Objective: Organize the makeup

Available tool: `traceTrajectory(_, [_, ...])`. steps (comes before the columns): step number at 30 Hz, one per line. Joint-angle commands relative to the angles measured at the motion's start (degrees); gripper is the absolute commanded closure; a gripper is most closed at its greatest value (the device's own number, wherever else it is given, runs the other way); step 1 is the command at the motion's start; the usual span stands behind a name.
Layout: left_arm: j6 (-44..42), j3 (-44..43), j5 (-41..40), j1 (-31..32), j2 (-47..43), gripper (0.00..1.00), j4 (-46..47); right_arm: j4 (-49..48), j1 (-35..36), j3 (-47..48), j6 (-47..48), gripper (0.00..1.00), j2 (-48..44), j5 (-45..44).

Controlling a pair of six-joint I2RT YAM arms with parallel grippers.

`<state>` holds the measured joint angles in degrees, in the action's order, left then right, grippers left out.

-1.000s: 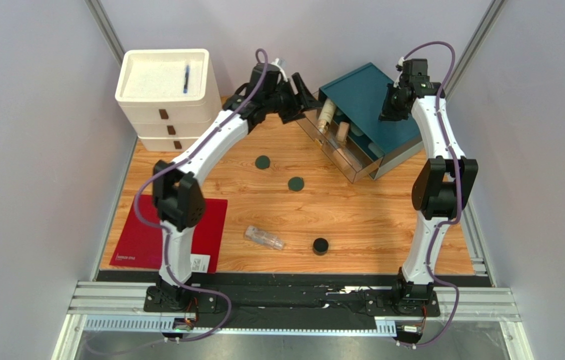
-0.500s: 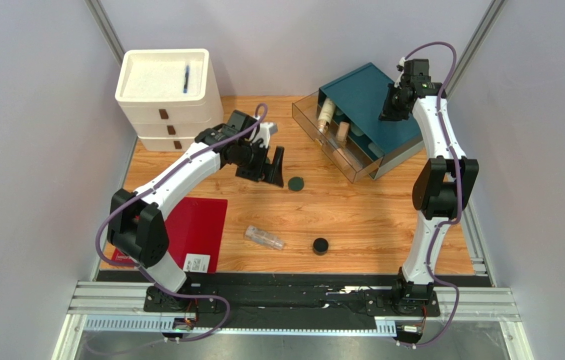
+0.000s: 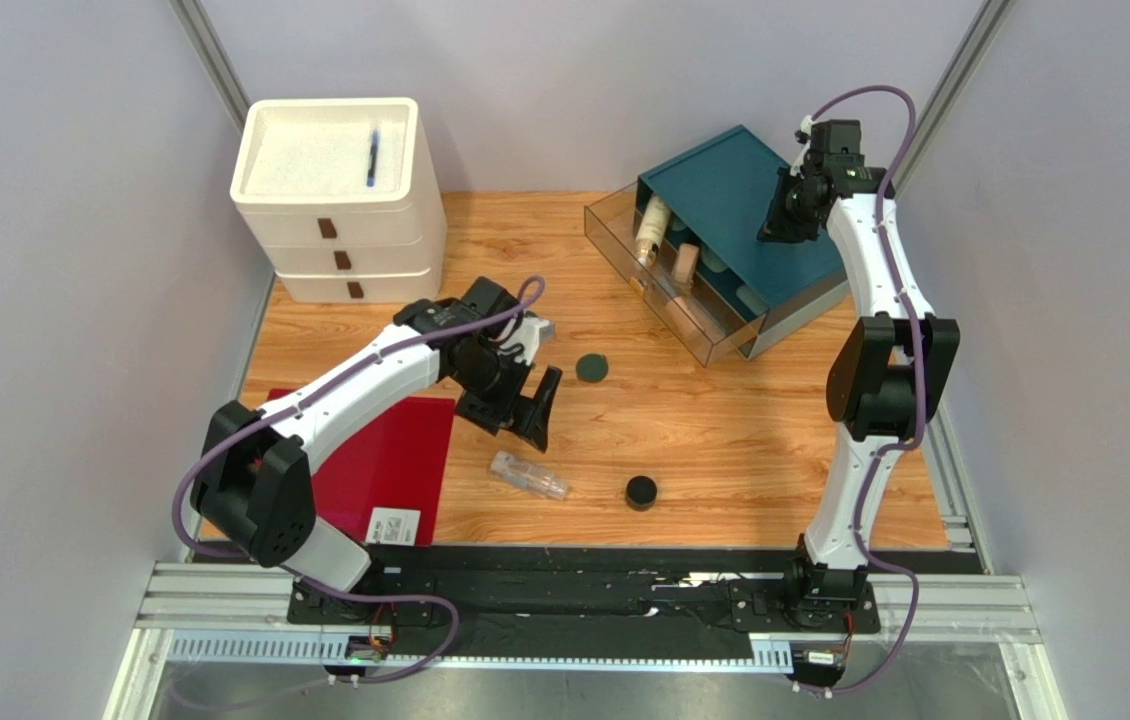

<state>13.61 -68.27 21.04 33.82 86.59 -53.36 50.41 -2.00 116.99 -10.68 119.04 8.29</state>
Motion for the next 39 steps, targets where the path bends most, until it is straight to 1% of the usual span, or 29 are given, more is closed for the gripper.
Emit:
traceTrajectory(1, [0.11, -0.02, -5.82, 7.45, 0.68, 0.00, -2.36, 6.01, -0.11, -3.08, 0.39, 1.00, 2.33, -0.12])
traceTrajectory(2, [-0.50, -0.37, -7.66, 8.79, 1.73, 0.00, -2.62, 6.01, -0.11, -3.08, 0.39, 1.00, 2.33, 0.05])
traceTrajectory(3, [-1.38, -0.81, -12.29, 10.28, 2.35, 0.01, -3.49, 6.01, -0.11, -3.17, 0.39, 1.00, 2.42, 0.14])
traceTrajectory(4, [-2.17, -1.42, -14.51, 12.56, 2.97, 0.00, -3.76, 6.01, -0.11, -3.17, 0.39, 1.00, 2.42, 0.14])
traceTrajectory(5, [-2.96, -1.78, -19.41, 13.80, 3.84, 0.00, -4.11, 5.93, -0.11, -3.17, 0.48, 1.00, 2.42, 0.23])
traceTrajectory(8, [-5.43, -1.52, -25.58, 16.09, 4.99, 0.00, -2.72, 6.01, -0.11, -3.35, 0.39, 1.00, 2.42, 0.32])
traceTrajectory(14, [-10.70, 0.42, -30.61, 16.71, 6.84, 0.00, 1.58, 5.84, -0.11, -3.61, 0.31, 1.00, 2.68, 0.67])
traceTrajectory(17, [-15.61, 2.08, -28.87, 16.80, 6.75, 0.01, 5.62, 5.75, -0.11, -3.61, 0.48, 1.00, 2.77, 0.67])
traceTrajectory(20, [-18.25, 2.00, -25.80, 16.89, 7.63, 0.01, 6.08, 5.92, -0.11, -3.52, 0.57, 1.00, 2.69, 0.41])
traceTrajectory(26, [-19.49, 3.14, -19.46, 17.42, 6.05, 0.01, 6.25, 6.10, -0.11, -3.43, 0.92, 1.00, 2.77, -0.12])
traceTrajectory(29, [-20.02, 4.20, -18.49, 17.59, 7.01, 0.02, 6.34, 6.19, -0.11, -3.35, 0.92, 1.00, 2.95, -0.30])
traceTrajectory(33, [-20.29, 4.55, -18.93, 18.21, 10.61, 0.02, 4.85, 6.19, -0.20, -3.17, 1.18, 1.00, 3.04, -0.56])
traceTrajectory(39, [-18.62, 4.55, -19.54, 18.56, 15.27, 0.05, 6.69, 6.19, -0.29, -3.35, 1.36, 1.00, 2.86, -0.65])
